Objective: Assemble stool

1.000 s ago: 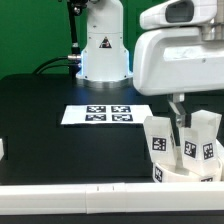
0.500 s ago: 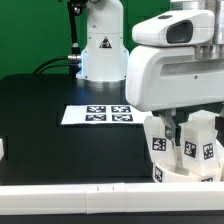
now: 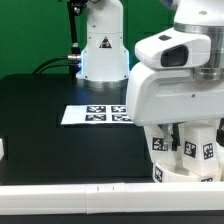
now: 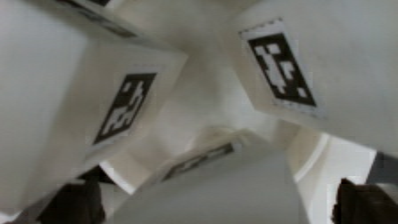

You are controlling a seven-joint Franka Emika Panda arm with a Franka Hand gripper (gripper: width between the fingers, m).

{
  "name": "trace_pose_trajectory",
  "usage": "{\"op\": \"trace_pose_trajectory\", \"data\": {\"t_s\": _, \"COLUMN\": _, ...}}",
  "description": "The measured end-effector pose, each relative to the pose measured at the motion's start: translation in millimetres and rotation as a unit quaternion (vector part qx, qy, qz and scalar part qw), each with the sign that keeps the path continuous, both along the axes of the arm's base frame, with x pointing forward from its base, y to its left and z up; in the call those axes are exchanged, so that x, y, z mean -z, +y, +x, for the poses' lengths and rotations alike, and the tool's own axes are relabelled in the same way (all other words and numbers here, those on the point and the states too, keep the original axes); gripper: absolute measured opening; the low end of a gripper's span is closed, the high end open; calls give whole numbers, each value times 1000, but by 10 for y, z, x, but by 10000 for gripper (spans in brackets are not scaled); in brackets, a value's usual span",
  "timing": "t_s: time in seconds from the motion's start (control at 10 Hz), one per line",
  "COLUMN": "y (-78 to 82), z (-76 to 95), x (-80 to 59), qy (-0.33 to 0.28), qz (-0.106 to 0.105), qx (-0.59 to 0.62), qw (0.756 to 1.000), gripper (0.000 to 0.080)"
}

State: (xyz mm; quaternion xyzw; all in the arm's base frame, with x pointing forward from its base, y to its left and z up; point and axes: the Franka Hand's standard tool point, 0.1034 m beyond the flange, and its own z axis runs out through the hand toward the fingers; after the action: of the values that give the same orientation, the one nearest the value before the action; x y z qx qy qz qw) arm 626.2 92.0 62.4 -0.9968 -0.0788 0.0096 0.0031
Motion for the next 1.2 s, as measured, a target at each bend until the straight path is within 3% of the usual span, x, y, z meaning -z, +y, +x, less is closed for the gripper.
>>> {"op": "trace_pose_trajectory", "data": {"t_s": 0.1, "y": -4, "z": -2, "x": 5, "qy": 0, "qz": 0, "qx": 9, "qw": 1000, "gripper": 635}}
{"op": "trace_pose_trajectory", "data": {"t_s": 0.2, "y": -5, "z": -2, "x": 6, "qy": 1, "qz": 0, "qx": 26, "qw": 1000, "gripper": 455}}
{"op": "trace_pose_trajectory", "data": {"t_s": 0.3, "y": -4, "z": -2, "x": 7, "qy": 1, "qz": -1, "qx": 69, "qw": 998, "gripper": 455}}
{"op": "trace_pose_trajectory", "data": {"t_s": 0.4, "y": -5, "z": -3, "x": 8, "qy": 1, "qz": -2, "qx": 101, "qw": 995, "gripper": 331}}
{"op": "trace_pose_trajectory", "data": {"t_s": 0.6, "y": -2, "z": -4, "x": 14, "qy": 1, "qz": -4, "qx": 189, "qw": 982, "gripper": 331}}
{"op": "trace_pose_trajectory", "data": {"t_s": 0.8, "y": 21, "z": 3, "x": 25, "qy": 1, "qz": -4, "qx": 371, "qw": 929, "gripper": 331}}
{"op": "trace_pose_trajectory", "data": {"t_s": 0.9, "y": 68, "z": 17, "x": 29, "qy": 2, "qz": 2, "qx": 472, "qw": 882, "gripper": 331}}
{"op": "trace_pose_trajectory", "data": {"t_s": 1.1, "y": 16, "z": 117, "x": 22, "qy": -14, "qz": 63, "qx": 602, "qw": 796, "gripper": 331}}
{"op": "trace_pose_trajectory", "data": {"t_s": 1.2, "y": 38, "z": 107, "x": 24, "qy": -11, "qz": 60, "qx": 620, "qw": 782, "gripper": 331}}
